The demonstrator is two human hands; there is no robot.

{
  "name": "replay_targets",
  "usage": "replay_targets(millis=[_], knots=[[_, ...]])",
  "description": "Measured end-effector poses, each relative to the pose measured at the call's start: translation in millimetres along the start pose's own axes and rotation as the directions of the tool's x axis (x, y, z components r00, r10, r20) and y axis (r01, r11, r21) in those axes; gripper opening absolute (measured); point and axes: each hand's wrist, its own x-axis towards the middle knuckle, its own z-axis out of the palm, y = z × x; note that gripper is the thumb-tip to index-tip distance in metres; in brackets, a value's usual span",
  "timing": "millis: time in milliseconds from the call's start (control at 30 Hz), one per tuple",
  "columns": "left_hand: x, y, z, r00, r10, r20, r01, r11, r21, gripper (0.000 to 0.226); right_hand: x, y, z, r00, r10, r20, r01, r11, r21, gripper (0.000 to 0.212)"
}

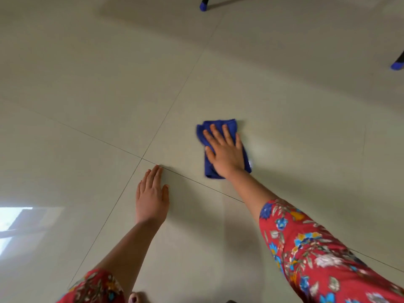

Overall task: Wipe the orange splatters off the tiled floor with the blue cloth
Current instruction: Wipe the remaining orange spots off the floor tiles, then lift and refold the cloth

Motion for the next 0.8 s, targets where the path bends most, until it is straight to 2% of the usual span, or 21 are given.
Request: replay_targets(millis=[100,167,200,267,333,400,467,500,533,567,600,633,667,700,733,800], knots=[[4.6,11.4,-1.8,1.0,-0.007,-0.011,0.006,0.999,-0.05,0.052,-47.2,-20.7,10.2,0.967,-0.255,-0.003,0.255,0.967,-0.014,0.054],[6.3,21.6,-1.6,1.0,0.015,0.001,-0.015,0.998,-0.069,0.05,-85.9,-4.9,15.6,0.943,-0.334,0.005,0.334,0.942,-0.021,0.053],[6.6,28.1,-1.2,1.0,0.03,0.005,-0.029,0.996,-0.09,0.049,-104.3,10.5,17.2,0.946,-0.325,0.0,0.325,0.945,-0.027,0.053],[3.5,41.0,2.2,0.998,0.065,0.012,-0.063,0.988,-0.138,0.046,-139.1,49.6,18.5,0.975,-0.22,-0.024,0.218,0.975,-0.05,0.053],[-1.4,53.0,6.0,0.995,0.095,0.023,-0.088,0.977,-0.196,0.043,-168.1,88.7,17.1,1.0,0.011,-0.016,-0.012,1.0,-0.021,0.053],[-7.6,70.9,11.5,0.99,0.126,0.067,-0.106,0.963,-0.246,0.041,-194.8,123.3,10.9,0.967,0.256,0.008,-0.256,0.966,0.037,0.053],[-7.7,87.4,12.8,0.967,0.183,0.178,-0.135,0.958,-0.254,0.038,-207.2,140.9,6.0,0.918,0.396,0.001,-0.392,0.907,0.152,0.053],[-7.3,100.7,10.9,0.935,0.242,0.26,-0.184,0.956,-0.227,0.036,-212.9,145.3,-6.4,0.885,0.466,0.001,-0.448,0.849,0.28,0.052],[-4.2,111.6,6.8,0.892,0.29,0.346,-0.238,0.953,-0.186,0.034,-213.5,143.4,-19.9,0.835,0.55,0.021,-0.497,0.736,0.459,0.048],[-0.2,121.6,1.5,0.845,0.32,0.43,-0.282,0.948,-0.151,0.032,-211.7,137.8,-37.4,0.768,0.635,0.083,-0.526,0.551,0.648,0.043],[5.3,135.4,-6.4,0.8,0.335,0.497,-0.308,0.941,-0.138,0.029,-209.0,133.4,-57.4,0.701,0.684,0.199,-0.509,0.286,0.812,0.037],[10.8,143.3,-13.3,0.77,0.319,0.552,-0.287,0.947,-0.147,0.026,-203.7,123.4,-73.4,0.661,0.666,0.346,-0.44,-0.029,0.897,0.033],[15.9,160.7,-24.2,0.744,0.32,0.586,-0.272,0.947,-0.172,0.023,-201.7,118.8,-93.0,0.652,0.606,0.455,-0.318,-0.326,0.89,0.033],[18.9,172.7,-33.0,0.734,0.305,0.607,-0.22,0.952,-0.213,0.021,-200.2,112.2,-107.0,0.678,0.512,0.527,-0.223,-0.54,0.812,0.034],[20.6,188.6,-44.1,0.735,0.296,0.61,-0.142,0.947,-0.288,0.022,-199.4,106.5,-123.3,0.707,0.452,0.545,-0.14,-0.665,0.733,0.035],[16.9,221.8,-70.4,0.746,0.318,0.585,0.037,0.857,-0.514,0.023,-195.8,94.6,-152.0,0.772,0.388,0.503,-0.022,-0.775,0.632,0.033]])
